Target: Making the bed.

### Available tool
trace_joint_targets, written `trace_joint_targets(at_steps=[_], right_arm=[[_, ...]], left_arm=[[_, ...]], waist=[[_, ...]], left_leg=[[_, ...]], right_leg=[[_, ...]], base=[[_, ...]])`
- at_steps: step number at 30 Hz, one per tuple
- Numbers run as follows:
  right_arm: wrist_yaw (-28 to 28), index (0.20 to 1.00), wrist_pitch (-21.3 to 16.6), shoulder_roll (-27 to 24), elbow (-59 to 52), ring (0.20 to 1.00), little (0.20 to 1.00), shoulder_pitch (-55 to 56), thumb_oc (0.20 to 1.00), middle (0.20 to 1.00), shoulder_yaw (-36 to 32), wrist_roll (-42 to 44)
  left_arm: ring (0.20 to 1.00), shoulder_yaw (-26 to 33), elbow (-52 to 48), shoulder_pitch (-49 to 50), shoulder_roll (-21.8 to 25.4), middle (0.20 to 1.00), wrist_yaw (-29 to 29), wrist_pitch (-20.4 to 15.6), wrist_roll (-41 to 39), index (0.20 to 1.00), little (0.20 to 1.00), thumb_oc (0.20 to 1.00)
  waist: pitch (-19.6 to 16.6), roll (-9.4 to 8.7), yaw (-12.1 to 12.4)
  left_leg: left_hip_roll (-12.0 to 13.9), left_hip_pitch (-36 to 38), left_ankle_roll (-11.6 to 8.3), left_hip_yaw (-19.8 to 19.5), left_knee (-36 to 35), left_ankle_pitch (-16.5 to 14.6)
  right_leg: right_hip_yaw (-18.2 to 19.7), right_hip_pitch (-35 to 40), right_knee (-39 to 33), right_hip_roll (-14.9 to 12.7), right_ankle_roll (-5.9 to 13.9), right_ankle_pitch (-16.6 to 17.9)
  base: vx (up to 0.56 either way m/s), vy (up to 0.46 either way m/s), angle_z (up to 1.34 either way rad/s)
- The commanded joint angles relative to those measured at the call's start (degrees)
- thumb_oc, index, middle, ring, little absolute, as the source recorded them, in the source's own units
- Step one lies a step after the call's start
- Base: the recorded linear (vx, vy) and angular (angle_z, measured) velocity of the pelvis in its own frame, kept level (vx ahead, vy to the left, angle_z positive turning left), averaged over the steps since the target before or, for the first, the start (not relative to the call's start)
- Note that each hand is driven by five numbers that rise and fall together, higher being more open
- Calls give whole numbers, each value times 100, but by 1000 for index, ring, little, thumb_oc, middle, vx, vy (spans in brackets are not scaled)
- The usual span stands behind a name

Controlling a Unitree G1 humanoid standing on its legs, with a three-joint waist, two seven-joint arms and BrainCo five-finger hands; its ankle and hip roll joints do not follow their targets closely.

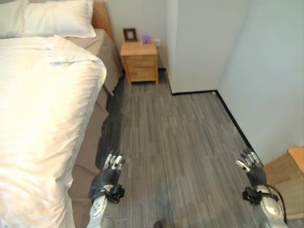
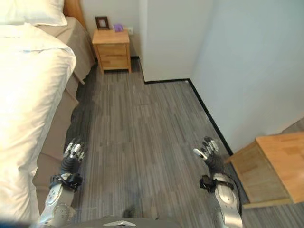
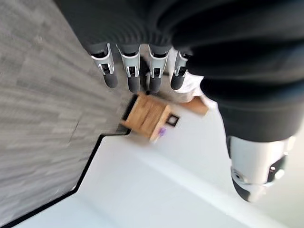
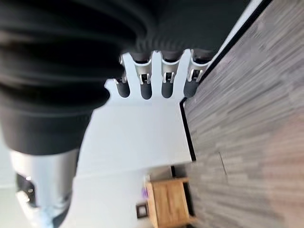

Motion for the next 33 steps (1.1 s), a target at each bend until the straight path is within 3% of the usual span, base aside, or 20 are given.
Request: trace_joint_targets(at_steps=[1, 6, 10, 15, 17, 20, 21, 22, 23, 24, 26, 29, 31, 33], right_arm=[[81, 1000, -149, -90, -20, 1000, 1000, -252, 1000, 1000, 184, 9], [244, 1000, -33, -213, -162, 1000, 1000, -601, 1000, 1000, 568, -260], [358, 1000, 18, -146, -260, 1000, 1000, -847, 1000, 1000, 868, -282], [382, 1000, 16, -190, -314, 1000, 1000, -942, 1000, 1000, 936, -445], [355, 1000, -16, -171, -343, 1000, 1000, -977, 1000, 1000, 972, -479], [294, 1000, -49, -132, -412, 1000, 1000, -1032, 1000, 1000, 1073, -521], [293, 1000, -49, -132, -411, 1000, 1000, -1036, 1000, 1000, 1074, -521], [236, 1000, -49, -111, -409, 1000, 1000, -1019, 1000, 1000, 1148, -608], [225, 1000, -39, -130, -384, 1000, 1000, -994, 1000, 1000, 1117, -637], [197, 1000, -59, -208, -283, 1000, 1000, -998, 1000, 1000, 1032, -580], [95, 1000, -107, -291, -184, 1000, 1000, -1004, 1000, 1000, 940, -548], [15, 1000, -101, -307, -192, 1000, 1000, -1002, 1000, 1000, 879, -582], [26, 1000, -75, -305, -212, 1000, 1000, -964, 1000, 1000, 841, -567], [29, 1000, -108, -337, -182, 1000, 1000, -948, 1000, 1000, 826, -526]], left_arm=[[1000, 455, -565, -119, 308, 1000, 15, -329, 131, 1000, 1000, 1000], [1000, 645, -457, 141, 260, 1000, 35, -335, 278, 1000, 1000, 1000], [1000, 638, -346, 188, 275, 1000, -54, -271, 296, 1000, 1000, 1000], [1000, 560, -313, -19, 377, 1000, -53, -301, 393, 1000, 1000, 1000], [1000, 516, -254, -103, 393, 1000, 5, -294, 404, 1000, 1000, 1000], [1000, 424, -189, -174, 436, 1000, 76, -261, 365, 1000, 1000, 1000], [1000, 427, -187, -177, 435, 1000, 76, -261, 365, 1000, 1000, 1000], [1000, 355, -218, -190, 471, 1000, 127, -250, 478, 1000, 1000, 1000], [1000, 345, -220, -232, 492, 1000, 137, -271, 493, 1000, 1000, 1000], [1000, 300, -284, -328, 489, 1000, 128, -336, 378, 1000, 1000, 1000], [1000, 223, -255, -525, 541, 1000, 175, -386, 344, 1000, 1000, 1000], [1000, 181, -182, -779, 617, 1000, 277, -448, 446, 1000, 1000, 1000], [1000, 131, -180, -808, 582, 1000, 314, -454, 423, 1000, 1000, 1000], [1000, 62, -129, -834, 469, 1000, 321, -421, 395, 1000, 1000, 1000]], waist=[[-194, -391, 83], [-139, -389, 319], [-152, -394, 525], [-127, -412, 590], [-53, -388, 603], [184, -316, 504], [184, -331, 522], [330, -242, 493], [331, -247, 438], [376, -259, 284], [444, -372, 23], [410, -362, -245], [299, -366, -345], [155, -256, -391]], left_leg=[[-345, 116, -113, 78, -119, 180], [-472, 133, -12, 55, -81, 136], [-683, 75, 140, -224, 62, 55], [-801, -13, 224, -423, 244, -23], [-841, 1, 321, -504, 297, -69], [-892, 183, 559, -629, 293, -122], [-911, 177, 566, -607, 294, -122], [-900, 469, 677, -615, 93, -183], [-895, 560, 641, -601, 1, -230], [-909, 730, 555, -642, -73, -393], [-1014, 955, 467, -827, -119, -569], [-856, 1520, 296, -1000, -191, -956], [-750, 1805, 187, -1046, -191, -1027], [-494, 1793, 36, -1005, 328, -848]], right_leg=[[-118, -188, -738, -102, 182, 864], [-198, -159, -752, -278, 290, 1007], [-176, -133, -540, -538, 372, 970], [-349, -158, -146, -729, 416, 849], [-318, -430, 587, -858, 423, 799], [4, -1111, 2273, -948, 386, 1454], [40, -1152, 2323, -964, 396, 1438], [176, -1788, 3017, -898, 359, 1457], [198, -1940, 2740, -783, 356, 1352], [277, -2208, 1924, -486, 373, 1307], [588, -2403, 631, -203, 494, 1548], [223, -2419, -738, -101, 650, 2048], [-36, -2341, -590, -171, 606, 2088], [-132, -2206, -261, -63, 424, 1949]], base=[[-104, 134, -4], [-34, 117, -12], [-5, 175, 21], [9, 120, 42], [20, 153, 18], [19, 169, 23], [139, 192, 14], [244, 110, 6], [471, 61, -46], [430, -95, -50], [431, -128, -26], [528, -131, 43], [521, -142, 34], [562, -177, 45]])
